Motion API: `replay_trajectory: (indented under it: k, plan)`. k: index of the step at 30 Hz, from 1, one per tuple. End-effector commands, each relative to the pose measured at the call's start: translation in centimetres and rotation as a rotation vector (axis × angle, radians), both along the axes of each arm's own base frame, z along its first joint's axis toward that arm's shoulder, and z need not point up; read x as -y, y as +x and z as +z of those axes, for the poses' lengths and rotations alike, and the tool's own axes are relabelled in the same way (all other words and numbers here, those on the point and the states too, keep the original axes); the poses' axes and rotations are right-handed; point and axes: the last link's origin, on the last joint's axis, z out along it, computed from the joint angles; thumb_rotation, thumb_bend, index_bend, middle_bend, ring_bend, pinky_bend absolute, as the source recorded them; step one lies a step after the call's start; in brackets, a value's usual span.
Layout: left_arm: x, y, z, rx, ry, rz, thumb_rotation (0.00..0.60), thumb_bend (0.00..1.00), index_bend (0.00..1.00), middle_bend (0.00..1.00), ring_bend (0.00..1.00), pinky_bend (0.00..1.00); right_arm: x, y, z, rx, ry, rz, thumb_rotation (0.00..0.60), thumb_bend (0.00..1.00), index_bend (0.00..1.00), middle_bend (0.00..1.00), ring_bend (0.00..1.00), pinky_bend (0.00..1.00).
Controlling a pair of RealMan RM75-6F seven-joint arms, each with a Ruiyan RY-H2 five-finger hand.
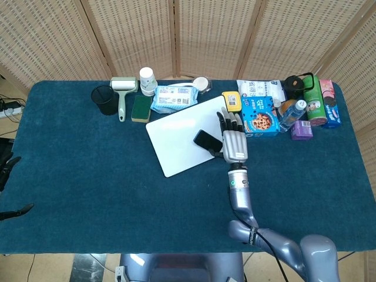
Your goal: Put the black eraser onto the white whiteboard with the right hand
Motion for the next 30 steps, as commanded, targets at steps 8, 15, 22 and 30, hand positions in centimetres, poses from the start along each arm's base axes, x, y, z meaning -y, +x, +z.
replay_trajectory:
  k: [8, 15, 22, 30]
  plan:
    - [0.0, 0.1, -0.2, -0.007, -0.002, -0.002, 0.6, 0.11, 0.0, 0.0, 0.0, 0.03, -1.6, -1.3, 3.7, 0.008, -0.019, 0.043, 0.6, 0.0, 0.0, 0.0, 0.0, 0.0]
    - [0.2, 0.1, -0.1, 0.0, -0.001, -0.003, 0.6, 0.11, 0.0, 0.0, 0.0, 0.03, -5.1, -4.8, 10.9, -0.124, 0.077, 0.047, 0.6, 0.0, 0.0, 0.0, 0.0, 0.0]
    - [0.2, 0.2, -0.3, -0.011, -0.007, -0.004, 0.6, 0.11, 0.0, 0.0, 0.0, 0.03, -10.5, -11.2, 17.4, -0.337, 0.093, -0.06, 0.6, 0.0, 0.0, 0.0, 0.0, 0.0]
    - [0.2, 0.6, -0.8, -0.027, -0.015, -0.006, 0.6, 0.11, 0.0, 0.0, 0.0, 0.03, -17.2, -17.7, 22.2, -0.446, 0.023, -0.25, 0.6, 0.0, 0.0, 0.0, 0.0, 0.0]
